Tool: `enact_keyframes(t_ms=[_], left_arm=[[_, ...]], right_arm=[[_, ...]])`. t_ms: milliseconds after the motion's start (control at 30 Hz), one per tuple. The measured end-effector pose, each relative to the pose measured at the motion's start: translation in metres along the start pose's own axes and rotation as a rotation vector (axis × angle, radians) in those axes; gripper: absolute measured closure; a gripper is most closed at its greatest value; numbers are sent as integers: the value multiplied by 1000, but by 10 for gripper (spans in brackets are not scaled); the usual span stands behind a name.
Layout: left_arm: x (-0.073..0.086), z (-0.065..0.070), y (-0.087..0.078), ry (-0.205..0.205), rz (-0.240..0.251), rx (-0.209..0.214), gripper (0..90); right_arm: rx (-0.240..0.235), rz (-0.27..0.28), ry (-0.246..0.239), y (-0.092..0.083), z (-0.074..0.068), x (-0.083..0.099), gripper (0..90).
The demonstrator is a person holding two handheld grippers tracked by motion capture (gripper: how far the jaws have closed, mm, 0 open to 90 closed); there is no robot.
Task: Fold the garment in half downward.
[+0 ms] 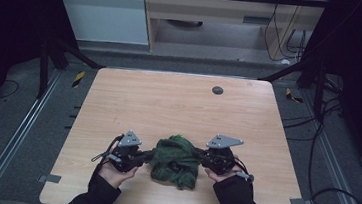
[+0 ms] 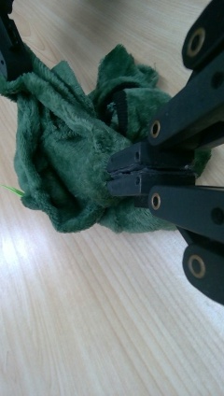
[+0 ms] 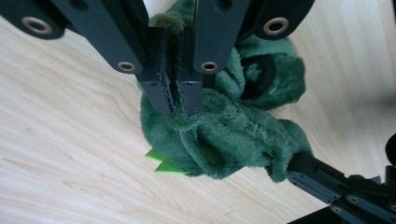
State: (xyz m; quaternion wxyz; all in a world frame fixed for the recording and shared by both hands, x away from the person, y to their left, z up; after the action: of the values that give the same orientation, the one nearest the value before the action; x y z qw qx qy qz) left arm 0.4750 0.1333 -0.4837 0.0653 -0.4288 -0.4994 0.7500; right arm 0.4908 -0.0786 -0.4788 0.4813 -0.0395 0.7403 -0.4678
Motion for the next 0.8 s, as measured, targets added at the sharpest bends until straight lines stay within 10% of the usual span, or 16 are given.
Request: enact_keyframes(t_ms=[800], left_arm=[[31, 23, 9, 15, -67, 47, 879]], right_arm=[[-66, -44, 4, 0, -25, 41, 829]])
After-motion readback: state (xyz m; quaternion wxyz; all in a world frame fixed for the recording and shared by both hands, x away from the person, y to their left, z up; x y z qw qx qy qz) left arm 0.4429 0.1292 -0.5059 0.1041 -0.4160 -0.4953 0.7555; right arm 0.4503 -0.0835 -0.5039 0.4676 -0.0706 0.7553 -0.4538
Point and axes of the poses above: each handheld gripper's, and its own axes: y roughly forward along the jaws, x roughly out of its underside, z roughly to its right, the point moved 7 cm from there along y, roughly forward along the jaws, and after that the axes turned 14 degrees about -z, right-handed, at the moved point
